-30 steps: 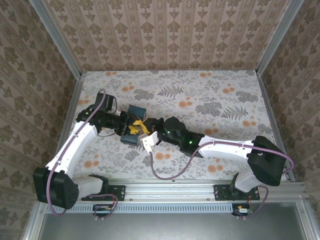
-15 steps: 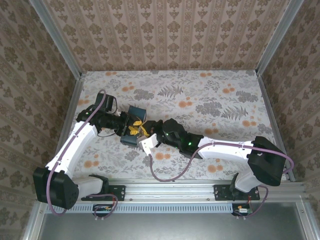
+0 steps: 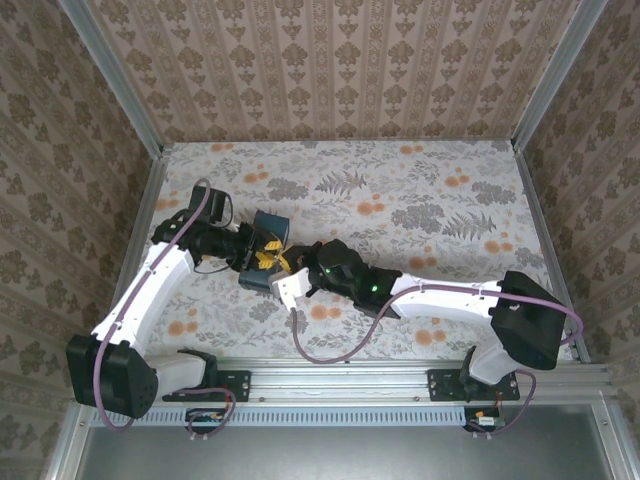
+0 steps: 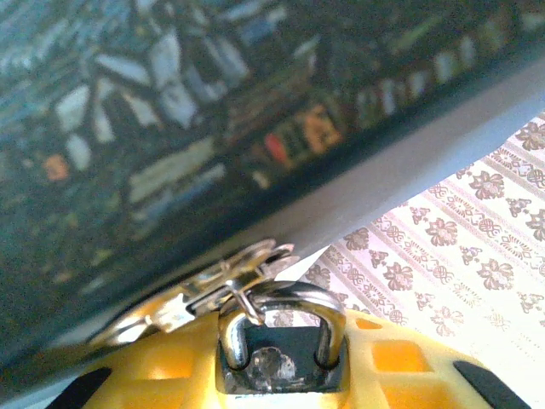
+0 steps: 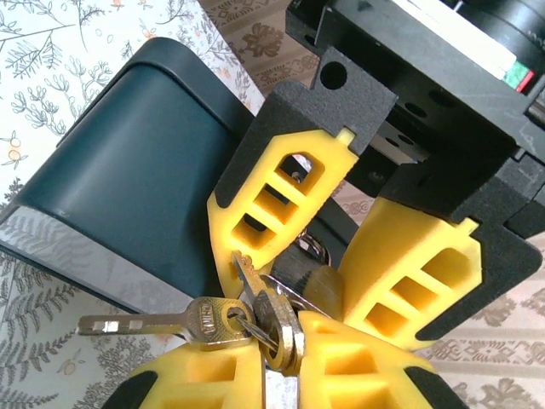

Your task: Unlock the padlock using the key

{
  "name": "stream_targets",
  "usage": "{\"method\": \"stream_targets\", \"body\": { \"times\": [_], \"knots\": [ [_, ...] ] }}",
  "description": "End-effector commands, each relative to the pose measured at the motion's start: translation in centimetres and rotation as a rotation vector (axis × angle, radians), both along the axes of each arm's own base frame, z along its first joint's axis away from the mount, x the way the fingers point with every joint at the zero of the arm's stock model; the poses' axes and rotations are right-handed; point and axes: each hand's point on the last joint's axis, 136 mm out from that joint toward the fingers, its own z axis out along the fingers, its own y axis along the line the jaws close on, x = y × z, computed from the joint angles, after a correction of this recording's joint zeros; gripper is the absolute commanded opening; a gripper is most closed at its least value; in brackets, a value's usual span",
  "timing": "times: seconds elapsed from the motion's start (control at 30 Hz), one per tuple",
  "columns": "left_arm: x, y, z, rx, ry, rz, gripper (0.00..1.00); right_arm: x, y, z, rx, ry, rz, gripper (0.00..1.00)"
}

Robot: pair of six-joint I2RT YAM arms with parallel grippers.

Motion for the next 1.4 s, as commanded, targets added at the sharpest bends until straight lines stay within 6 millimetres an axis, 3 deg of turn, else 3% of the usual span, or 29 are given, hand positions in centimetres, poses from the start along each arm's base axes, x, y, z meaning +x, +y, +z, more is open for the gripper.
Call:
{"method": "stream_targets", "body": {
  "times": [0.0, 0.17, 0.3, 0.53, 0.7, 0.9, 1.07, 1.17, 1.23, 1.3, 1.37],
  "knots": [
    [0.5, -0.9, 2.8, -0.076, -0.088, -0.017, 0.00, -1.0, 2.1, 3.6, 0.188, 0.071, 0.019, 0.01],
    [0.5, -0.8, 2.9, -0.076, -0.085, -0.006, 0.00, -0.3, 1.8, 4.2, 0.276, 0.149, -0.050, 0.00],
    [0.6, -0.7, 2.9, -0.070, -0.078, 0.020, 0.00, 0.2, 1.3, 5.7, 0.417, 0.264, -0.124, 0.00],
    [0.8, -0.2, 2.4, -0.056, -0.051, 0.088, 0.00, 1.7, -0.2, 6.4, 0.657, 0.474, -0.298, 0.00],
    [0.9, 0.1, 2.2, -0.040, -0.041, 0.131, 0.00, 2.6, -1.3, 7.1, 0.933, 0.750, -0.446, 0.00],
    [0.8, -0.1, 2.0, -0.034, -0.032, 0.127, 0.00, 2.1, -1.1, 6.9, 1.124, 1.007, -0.487, 0.00],
    [0.5, 0.2, 1.5, -0.020, -0.026, 0.123, 0.00, 2.4, -3.5, 6.9, 1.107, 0.966, -0.509, 0.00],
    [0.5, 0.2, 1.7, -0.020, -0.033, 0.115, 0.00, 3.0, -4.5, 6.3, 1.032, 1.050, -0.477, 0.02],
    [0.5, 0.2, 1.8, -0.015, -0.040, 0.106, 0.00, 2.5, -4.8, 7.6, 0.983, 1.123, -0.395, 0.13],
    [0.5, 0.2, 1.8, -0.008, -0.048, 0.097, 0.00, 1.2, -4.1, 7.4, 0.845, 1.218, -0.312, 0.23],
    [0.6, 0.3, 1.8, -0.004, -0.051, 0.095, 0.00, 0.0, -3.5, 6.7, 0.713, 1.240, -0.268, 0.25]
  ]
}}
